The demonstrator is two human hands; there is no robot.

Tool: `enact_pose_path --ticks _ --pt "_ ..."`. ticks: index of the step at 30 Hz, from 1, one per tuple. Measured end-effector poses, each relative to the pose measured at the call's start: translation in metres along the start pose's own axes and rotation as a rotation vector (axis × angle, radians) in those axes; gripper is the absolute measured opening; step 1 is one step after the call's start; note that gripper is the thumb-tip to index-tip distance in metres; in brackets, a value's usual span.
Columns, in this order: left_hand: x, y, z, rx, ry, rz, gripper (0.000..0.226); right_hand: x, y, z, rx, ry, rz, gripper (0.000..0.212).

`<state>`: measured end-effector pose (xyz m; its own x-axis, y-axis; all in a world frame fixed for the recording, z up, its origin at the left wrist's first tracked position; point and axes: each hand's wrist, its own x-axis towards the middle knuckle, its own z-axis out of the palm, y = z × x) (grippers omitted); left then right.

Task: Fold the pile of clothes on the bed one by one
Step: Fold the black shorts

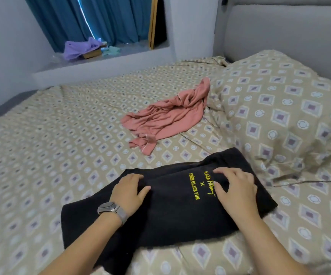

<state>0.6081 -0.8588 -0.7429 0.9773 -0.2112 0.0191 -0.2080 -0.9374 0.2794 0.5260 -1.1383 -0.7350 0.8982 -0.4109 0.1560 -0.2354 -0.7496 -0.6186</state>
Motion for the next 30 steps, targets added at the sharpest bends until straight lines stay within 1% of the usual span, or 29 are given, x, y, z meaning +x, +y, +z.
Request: enact_pose_path --ticks 2,4,6,7,8,9,10,11,12,13,14,16,18,20,22,23,24,25,26,27,28,29,30 --pt "-0.029 -0.042 -0.018 0.061 0.075 -0.193 0.052 -0.020 -0.028 0.022 0.061 -0.128 -0.160 0.029" --pt "-0.060 -0.081 -0.026 0.078 0.103 -0.421 0.060 -0.044 -0.056 0.043 0.059 -0.288 -0.322 0.040" --pt "-0.093 -0.115 -0.022 -0.028 0.107 -0.633 0.073 -0.068 -0.080 0.062 -0.010 -0.459 -0.440 0.054" --pt "-0.107 -0.126 -0.017 -0.128 0.092 -0.688 0.081 -0.079 -0.089 0.072 -0.055 -0.527 -0.492 0.059" --pt "-0.120 -0.133 -0.013 -0.262 0.099 -0.703 0.084 -0.088 -0.098 0.080 -0.096 -0.580 -0.541 0.065" --pt "-0.129 -0.133 -0.011 -0.413 0.127 -0.694 0.078 -0.094 -0.105 0.088 -0.126 -0.614 -0.585 0.070" --pt "-0.136 -0.129 -0.010 -0.521 0.118 -0.660 0.065 -0.099 -0.111 0.095 -0.154 -0.635 -0.610 0.074" --pt "-0.138 -0.123 -0.012 -0.576 0.079 -0.596 0.046 -0.102 -0.115 0.102 -0.186 -0.651 -0.624 0.079" --pt "-0.136 -0.121 -0.011 -0.592 0.054 -0.524 0.028 -0.102 -0.120 0.108 -0.217 -0.663 -0.633 0.083" --pt "-0.133 -0.118 -0.010 -0.607 0.039 -0.479 0.015 -0.103 -0.124 0.116 -0.246 -0.657 -0.649 0.086" --pt "-0.129 -0.118 -0.008 -0.638 0.024 -0.458 0.012 -0.105 -0.129 0.123 -0.262 -0.648 -0.669 0.085" --pt "-0.119 -0.117 -0.006 -0.752 0.033 -0.426 0.019 -0.107 -0.140 0.139 -0.252 -0.614 -0.722 0.078" --pt "-0.109 -0.115 -0.011 -0.990 0.062 -0.425 0.021 -0.108 -0.151 0.157 -0.186 -0.553 -0.728 0.071" --pt "-0.101 -0.106 -0.028 -1.291 0.041 -0.431 0.019 -0.107 -0.158 0.166 -0.183 -0.506 -0.695 0.075" --pt "-0.095 -0.098 -0.042 -1.555 -0.042 -0.410 0.026 -0.102 -0.158 0.167 -0.164 -0.482 -0.635 0.085" --pt "-0.093 -0.096 -0.047 -1.630 -0.069 -0.386 0.031 -0.098 -0.157 0.165 -0.153 -0.493 -0.627 0.085" --pt "-0.089 -0.096 -0.049 -1.636 -0.070 -0.363 0.037 -0.091 -0.154 0.161 -0.128 -0.523 -0.603 0.081" --pt "-0.087 -0.096 -0.051 -1.607 -0.044 -0.347 0.041 -0.084 -0.153 0.156 -0.075 -0.549 -0.542 0.077" --pt "-0.084 -0.100 -0.047 -1.536 0.000 -0.356 0.038 -0.075 -0.153 0.151 0.027 -0.564 -0.446 0.072" --pt "-0.081 -0.103 -0.043 -1.439 0.049 -0.398 0.029 -0.066 -0.157 0.144 0.190 -0.567 -0.299 0.066" --pt "-0.078 -0.111 -0.034 -1.275 0.115 -0.487 0.019 -0.056 -0.159 0.138 0.385 -0.536 -0.131 0.057" --pt "-0.076 -0.119 -0.028 -1.050 0.151 -0.572 0.011 -0.046 -0.160 0.135 0.583 -0.475 0.037 0.047" --pt "-0.074 -0.129 -0.017 -0.797 0.092 -0.612 0.012 -0.035 -0.157 0.134 0.738 -0.403 0.197 0.037"
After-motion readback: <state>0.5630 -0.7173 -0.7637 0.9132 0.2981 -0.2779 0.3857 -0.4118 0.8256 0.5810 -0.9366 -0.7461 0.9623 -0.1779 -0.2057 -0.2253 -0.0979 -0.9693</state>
